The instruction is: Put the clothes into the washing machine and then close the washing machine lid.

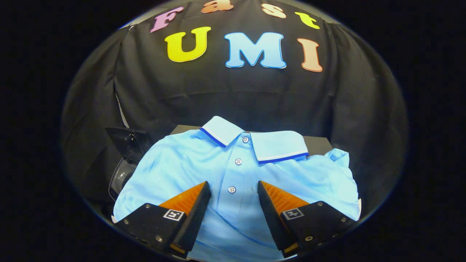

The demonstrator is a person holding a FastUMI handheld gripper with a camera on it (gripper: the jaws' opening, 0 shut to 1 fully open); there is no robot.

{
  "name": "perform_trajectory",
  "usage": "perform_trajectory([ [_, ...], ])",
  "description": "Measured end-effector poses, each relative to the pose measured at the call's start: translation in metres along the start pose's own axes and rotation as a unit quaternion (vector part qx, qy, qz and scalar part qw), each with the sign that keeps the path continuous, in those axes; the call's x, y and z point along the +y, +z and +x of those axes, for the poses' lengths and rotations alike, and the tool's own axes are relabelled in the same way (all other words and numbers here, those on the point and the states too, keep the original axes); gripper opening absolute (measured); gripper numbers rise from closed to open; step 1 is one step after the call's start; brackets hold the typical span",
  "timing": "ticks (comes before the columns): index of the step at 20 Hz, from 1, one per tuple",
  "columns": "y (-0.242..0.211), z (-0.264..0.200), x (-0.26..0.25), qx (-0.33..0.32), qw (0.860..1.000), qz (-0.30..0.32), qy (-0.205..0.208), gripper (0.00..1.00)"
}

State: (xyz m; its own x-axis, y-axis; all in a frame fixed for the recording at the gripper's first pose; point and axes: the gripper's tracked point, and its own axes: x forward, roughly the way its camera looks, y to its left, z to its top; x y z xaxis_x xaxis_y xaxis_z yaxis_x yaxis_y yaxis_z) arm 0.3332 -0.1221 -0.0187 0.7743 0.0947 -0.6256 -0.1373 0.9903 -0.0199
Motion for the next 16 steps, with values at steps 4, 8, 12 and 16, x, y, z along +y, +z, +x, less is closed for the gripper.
perform_trajectory([
  [4,0.0,0.002,0.005,-0.011,1.0,-0.007,0.015,0.39],
  [8,0.003,-0.002,0.004,-0.02,0.999,0.001,0.027,0.09],
  [12,0.006,-0.005,0.006,-0.035,0.998,0.034,0.047,0.0],
  [16,0.021,-0.017,0.009,-0.055,0.994,0.069,0.065,0.0],
])
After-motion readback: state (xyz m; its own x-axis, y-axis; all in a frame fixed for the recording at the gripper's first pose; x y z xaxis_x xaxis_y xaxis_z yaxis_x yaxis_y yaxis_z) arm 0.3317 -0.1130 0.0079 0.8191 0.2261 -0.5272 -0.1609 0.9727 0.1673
